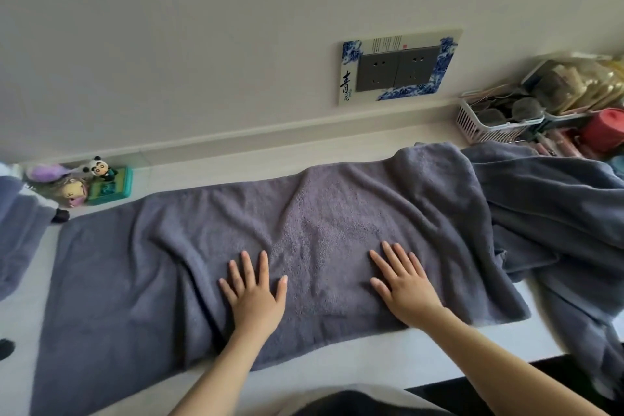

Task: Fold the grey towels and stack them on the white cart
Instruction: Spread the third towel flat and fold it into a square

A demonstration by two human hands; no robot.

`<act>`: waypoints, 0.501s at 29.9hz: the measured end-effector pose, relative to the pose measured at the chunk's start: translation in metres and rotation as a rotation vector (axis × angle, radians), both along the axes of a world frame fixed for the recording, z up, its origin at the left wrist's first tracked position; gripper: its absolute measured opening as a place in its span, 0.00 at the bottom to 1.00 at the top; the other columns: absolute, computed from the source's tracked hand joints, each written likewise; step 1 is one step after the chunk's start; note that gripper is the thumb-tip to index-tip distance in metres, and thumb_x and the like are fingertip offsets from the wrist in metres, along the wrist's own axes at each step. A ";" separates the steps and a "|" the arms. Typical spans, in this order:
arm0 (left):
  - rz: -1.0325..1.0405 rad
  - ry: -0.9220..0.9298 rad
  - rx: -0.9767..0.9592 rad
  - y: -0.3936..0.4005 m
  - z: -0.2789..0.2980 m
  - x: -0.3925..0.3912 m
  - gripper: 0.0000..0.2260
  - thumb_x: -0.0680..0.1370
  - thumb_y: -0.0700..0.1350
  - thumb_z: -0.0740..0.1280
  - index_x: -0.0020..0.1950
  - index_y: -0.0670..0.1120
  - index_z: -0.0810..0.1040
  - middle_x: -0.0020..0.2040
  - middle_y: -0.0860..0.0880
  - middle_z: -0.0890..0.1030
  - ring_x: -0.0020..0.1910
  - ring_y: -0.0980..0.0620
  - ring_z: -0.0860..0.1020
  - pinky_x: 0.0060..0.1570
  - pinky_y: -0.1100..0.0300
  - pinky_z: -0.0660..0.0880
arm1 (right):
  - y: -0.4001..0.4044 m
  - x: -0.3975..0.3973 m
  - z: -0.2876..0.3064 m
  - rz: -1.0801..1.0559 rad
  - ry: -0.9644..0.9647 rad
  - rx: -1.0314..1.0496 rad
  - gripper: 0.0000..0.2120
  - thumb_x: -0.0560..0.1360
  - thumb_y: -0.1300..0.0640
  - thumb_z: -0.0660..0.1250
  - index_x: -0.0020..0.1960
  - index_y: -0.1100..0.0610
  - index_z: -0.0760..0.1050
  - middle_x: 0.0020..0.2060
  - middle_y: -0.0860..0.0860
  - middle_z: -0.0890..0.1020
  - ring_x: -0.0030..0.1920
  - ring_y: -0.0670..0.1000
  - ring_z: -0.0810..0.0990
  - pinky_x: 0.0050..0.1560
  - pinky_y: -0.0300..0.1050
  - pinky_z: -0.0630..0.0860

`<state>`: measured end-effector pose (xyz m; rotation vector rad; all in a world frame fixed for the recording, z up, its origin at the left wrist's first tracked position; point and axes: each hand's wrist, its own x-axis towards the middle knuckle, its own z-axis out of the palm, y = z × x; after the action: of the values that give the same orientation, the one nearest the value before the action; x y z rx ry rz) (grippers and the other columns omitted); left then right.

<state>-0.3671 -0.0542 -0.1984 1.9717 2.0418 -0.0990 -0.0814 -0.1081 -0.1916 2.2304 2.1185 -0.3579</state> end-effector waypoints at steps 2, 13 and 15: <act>-0.027 0.011 0.004 -0.003 -0.003 -0.002 0.43 0.67 0.71 0.26 0.77 0.52 0.45 0.78 0.44 0.42 0.76 0.40 0.42 0.70 0.40 0.36 | -0.015 0.003 -0.004 -0.023 -0.052 -0.088 0.31 0.78 0.35 0.36 0.75 0.48 0.56 0.73 0.52 0.63 0.73 0.57 0.62 0.71 0.51 0.43; 0.175 -0.168 0.240 -0.021 0.006 -0.046 0.30 0.76 0.57 0.50 0.73 0.42 0.66 0.73 0.33 0.61 0.72 0.34 0.61 0.68 0.35 0.53 | -0.012 -0.064 0.000 0.113 -0.010 -0.014 0.26 0.80 0.40 0.42 0.73 0.49 0.61 0.70 0.53 0.69 0.70 0.58 0.67 0.71 0.52 0.48; 0.274 -0.150 0.198 -0.026 0.002 -0.071 0.32 0.75 0.59 0.49 0.74 0.40 0.64 0.72 0.32 0.61 0.71 0.33 0.61 0.67 0.33 0.53 | -0.017 -0.072 -0.004 0.109 -0.048 -0.019 0.26 0.79 0.41 0.47 0.72 0.50 0.64 0.70 0.54 0.69 0.70 0.58 0.67 0.70 0.53 0.48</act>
<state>-0.4380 -0.0799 -0.1968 1.7214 2.2688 0.3113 -0.1532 -0.1248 -0.1953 2.0811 2.1913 -0.3143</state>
